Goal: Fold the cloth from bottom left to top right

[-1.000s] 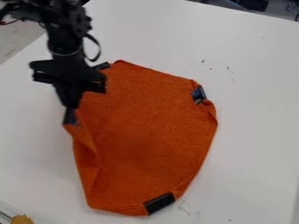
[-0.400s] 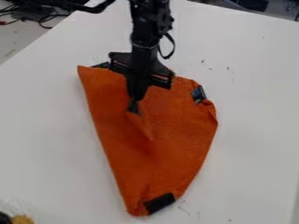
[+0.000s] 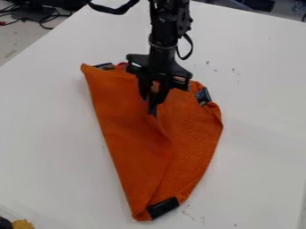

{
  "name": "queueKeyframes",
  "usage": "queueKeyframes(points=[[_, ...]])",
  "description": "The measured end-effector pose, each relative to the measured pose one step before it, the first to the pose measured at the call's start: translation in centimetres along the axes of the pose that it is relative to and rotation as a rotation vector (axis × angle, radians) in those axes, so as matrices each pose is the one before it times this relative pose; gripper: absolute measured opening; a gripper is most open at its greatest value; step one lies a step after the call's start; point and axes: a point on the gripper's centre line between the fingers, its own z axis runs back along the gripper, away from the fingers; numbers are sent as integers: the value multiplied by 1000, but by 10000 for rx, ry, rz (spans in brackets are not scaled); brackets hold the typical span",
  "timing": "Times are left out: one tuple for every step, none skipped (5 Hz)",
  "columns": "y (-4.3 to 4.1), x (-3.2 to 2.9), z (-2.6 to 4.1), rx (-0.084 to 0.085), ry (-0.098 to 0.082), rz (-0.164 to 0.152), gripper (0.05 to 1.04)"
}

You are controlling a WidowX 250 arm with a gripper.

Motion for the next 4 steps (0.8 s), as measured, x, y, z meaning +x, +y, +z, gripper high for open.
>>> queueKeyframes(points=[[-412, 174, 51, -298, -108, 76, 880], [-301, -99, -114, -189, -1, 1, 1024], [-212, -143, 7, -102, 86, 37, 1011], [-644, -78, 179, -323, 22, -8, 1009]])
